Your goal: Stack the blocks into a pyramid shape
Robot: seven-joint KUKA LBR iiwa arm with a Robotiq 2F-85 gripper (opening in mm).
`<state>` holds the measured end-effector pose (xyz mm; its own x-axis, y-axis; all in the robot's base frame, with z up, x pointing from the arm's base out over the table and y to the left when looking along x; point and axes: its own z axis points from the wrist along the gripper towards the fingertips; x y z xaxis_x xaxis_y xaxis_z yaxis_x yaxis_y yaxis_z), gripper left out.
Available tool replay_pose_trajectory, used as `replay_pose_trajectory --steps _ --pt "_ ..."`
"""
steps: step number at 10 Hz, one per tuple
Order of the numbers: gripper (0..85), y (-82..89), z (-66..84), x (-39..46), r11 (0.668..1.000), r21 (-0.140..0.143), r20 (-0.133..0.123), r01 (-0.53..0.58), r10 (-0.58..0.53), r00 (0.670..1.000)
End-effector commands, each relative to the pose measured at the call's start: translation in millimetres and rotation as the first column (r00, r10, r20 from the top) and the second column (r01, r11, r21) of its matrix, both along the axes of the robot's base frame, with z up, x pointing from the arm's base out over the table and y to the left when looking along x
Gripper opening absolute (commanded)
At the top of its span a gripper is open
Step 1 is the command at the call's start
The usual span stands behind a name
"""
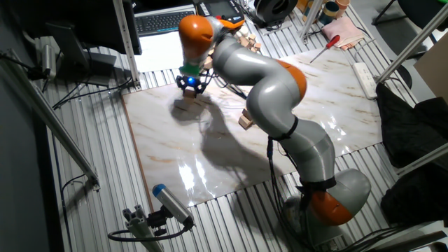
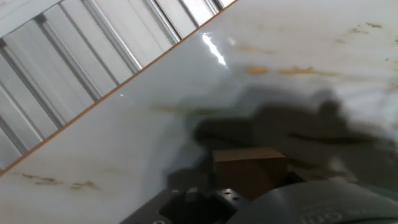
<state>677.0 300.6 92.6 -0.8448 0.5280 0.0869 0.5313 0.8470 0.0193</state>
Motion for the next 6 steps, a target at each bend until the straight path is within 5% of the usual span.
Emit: replay_pose_trajectory --steps 1,5,6 --pt "0.0 -7.7 12.9 -2.6 1.0 -0.013 -0.002 -0.003 0.003 1.0" --pt "0.0 -72.6 52.7 -24.2 0.995 -0.085 -0.006 -0.052 0.052 0.999" --pt "0.0 -88.3 58.3 -24.7 0.995 -0.073 -0.007 -0.061 0.06 0.998"
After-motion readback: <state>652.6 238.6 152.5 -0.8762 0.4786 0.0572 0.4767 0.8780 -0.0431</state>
